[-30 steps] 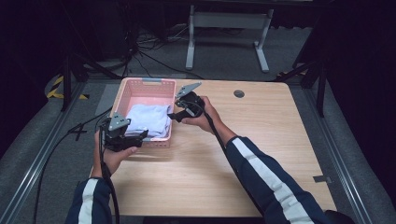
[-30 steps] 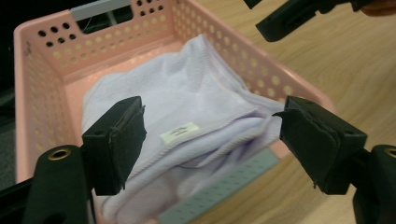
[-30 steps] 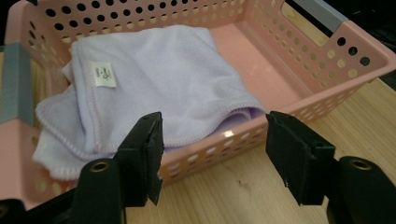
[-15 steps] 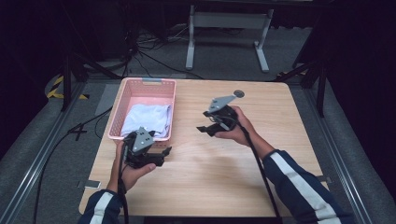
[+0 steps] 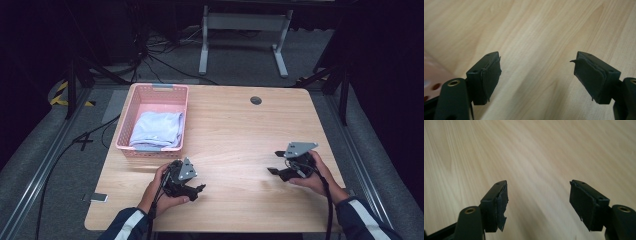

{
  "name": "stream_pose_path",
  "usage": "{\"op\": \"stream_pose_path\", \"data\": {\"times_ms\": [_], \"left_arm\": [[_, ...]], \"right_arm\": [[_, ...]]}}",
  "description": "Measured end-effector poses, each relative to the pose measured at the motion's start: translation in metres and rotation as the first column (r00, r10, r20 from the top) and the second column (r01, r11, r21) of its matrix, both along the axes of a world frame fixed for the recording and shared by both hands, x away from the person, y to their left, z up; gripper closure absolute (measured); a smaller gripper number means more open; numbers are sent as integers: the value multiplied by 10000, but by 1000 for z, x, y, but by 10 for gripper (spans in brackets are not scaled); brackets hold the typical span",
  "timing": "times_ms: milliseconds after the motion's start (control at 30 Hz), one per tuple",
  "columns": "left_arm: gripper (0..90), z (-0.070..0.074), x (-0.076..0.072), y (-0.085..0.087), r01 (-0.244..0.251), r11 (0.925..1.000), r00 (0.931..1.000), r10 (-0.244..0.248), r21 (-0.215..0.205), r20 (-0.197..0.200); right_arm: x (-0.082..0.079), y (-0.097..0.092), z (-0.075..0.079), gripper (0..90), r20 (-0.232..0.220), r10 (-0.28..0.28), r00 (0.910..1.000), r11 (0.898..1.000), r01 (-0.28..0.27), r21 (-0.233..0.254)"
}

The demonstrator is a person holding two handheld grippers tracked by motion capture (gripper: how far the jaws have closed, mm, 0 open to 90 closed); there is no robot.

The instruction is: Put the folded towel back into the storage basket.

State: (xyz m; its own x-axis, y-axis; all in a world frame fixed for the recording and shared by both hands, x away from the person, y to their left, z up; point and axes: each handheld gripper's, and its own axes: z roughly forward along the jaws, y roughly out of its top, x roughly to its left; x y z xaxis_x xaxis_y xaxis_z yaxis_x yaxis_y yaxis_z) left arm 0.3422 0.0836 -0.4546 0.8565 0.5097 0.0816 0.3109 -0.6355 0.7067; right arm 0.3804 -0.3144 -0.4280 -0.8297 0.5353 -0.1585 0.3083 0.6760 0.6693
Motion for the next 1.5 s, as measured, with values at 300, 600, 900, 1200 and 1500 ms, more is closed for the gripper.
{"op": "stream_pose_path", "data": {"times_ms": [300,600,900,1200,1500], "left_arm": [[220,-13,-3,-10,504,9986,9976,-496,147,-493],[188,-20,4,-14,763,9966,9936,-785,-293,-812],[150,-22,8,-14,852,9951,9937,-885,-498,-691],[144,-22,10,-15,1010,9937,9919,-1043,-476,-726],[138,-22,14,-14,1377,9896,9877,-1403,-421,-687]], "right_arm": [[-30,-47,-22,297,-205,-679,9975,9971,686,335],[-47,-73,-36,251,-702,-1075,9917,9868,1151,1143],[-59,-84,-39,219,-570,-1604,9854,9757,1670,1419],[-59,-83,-39,208,-564,-1623,9851,9754,1688,1415],[-58,-82,-39,203,-600,-1531,9864,9771,1602,1401]]}}
